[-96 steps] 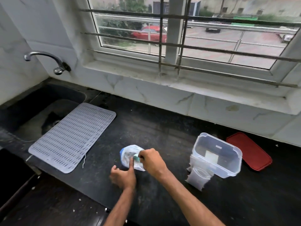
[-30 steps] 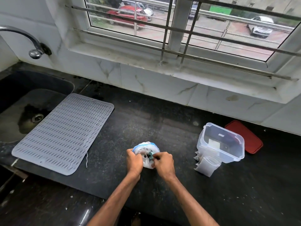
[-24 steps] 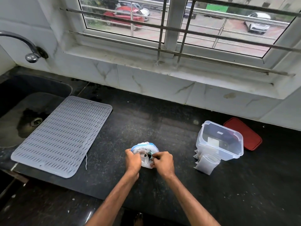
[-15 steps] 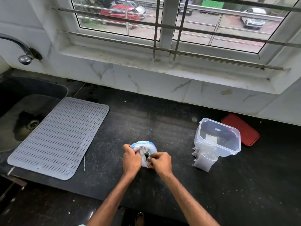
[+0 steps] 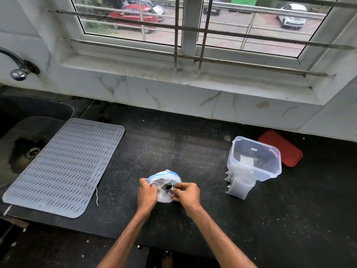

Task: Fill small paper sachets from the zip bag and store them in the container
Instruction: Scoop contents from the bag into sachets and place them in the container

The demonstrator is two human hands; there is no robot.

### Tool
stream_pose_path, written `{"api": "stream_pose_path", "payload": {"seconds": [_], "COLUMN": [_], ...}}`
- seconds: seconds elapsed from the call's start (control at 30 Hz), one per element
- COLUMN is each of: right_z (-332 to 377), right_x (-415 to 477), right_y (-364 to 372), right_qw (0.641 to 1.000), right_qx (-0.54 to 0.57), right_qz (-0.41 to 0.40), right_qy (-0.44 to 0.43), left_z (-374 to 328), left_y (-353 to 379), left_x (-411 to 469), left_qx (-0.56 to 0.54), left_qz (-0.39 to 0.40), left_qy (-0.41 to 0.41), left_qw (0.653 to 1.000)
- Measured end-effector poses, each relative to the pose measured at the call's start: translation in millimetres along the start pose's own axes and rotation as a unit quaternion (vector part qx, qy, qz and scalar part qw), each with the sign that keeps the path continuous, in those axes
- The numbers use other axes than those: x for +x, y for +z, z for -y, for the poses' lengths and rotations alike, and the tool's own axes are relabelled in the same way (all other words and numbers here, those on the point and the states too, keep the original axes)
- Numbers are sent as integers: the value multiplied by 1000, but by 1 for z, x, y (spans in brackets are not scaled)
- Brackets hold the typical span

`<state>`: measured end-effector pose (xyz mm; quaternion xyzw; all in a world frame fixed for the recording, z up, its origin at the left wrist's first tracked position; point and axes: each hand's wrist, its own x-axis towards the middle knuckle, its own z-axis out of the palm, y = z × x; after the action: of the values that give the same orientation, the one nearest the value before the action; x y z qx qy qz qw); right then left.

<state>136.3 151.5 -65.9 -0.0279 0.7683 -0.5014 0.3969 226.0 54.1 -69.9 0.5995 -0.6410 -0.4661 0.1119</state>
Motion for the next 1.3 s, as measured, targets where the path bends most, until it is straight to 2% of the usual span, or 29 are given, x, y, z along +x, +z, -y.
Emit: {"api": "stream_pose_path", "payload": {"seconds": [0.13,0.27,0.57,0.77,0.87,1.0,1.13,1.17,1.23,1.3], "right_z": [5,11,25,32,38,44,43,42,39,36], "right_x": [-7,-10,-7,-12,-14,-20,-27,-29,-30,-28], "right_y": [-11,-19,-43,-55,-69,-104,-145,-155,-178,-203], "right_qw": [1000,999,995,995,992,991,990,990,990,989], "right_qx": [3,-41,-52,43,93,108,114,113,113,114], "right_qz": [30,24,12,55,51,35,14,9,-3,-10], "right_qy": [2,-23,-82,-67,-62,-74,-83,-85,-88,-97], "left_z": [-1,-2,4,10,8,3,7,6,0,-18], "left_y": [2,4,6,6,7,6,1,-1,-4,-2], "left_x": [2,2,5,12,19,28,33,32,27,6], "left_qx": [-9,-35,-53,-167,-185,-113,-76,-45,19,-8], "left_qz": [-9,-11,13,48,64,17,10,-11,-102,-185], "left_qy": [-28,-9,21,5,17,55,60,71,129,217], "left_qw": [1000,999,998,985,981,992,995,996,986,958]}}
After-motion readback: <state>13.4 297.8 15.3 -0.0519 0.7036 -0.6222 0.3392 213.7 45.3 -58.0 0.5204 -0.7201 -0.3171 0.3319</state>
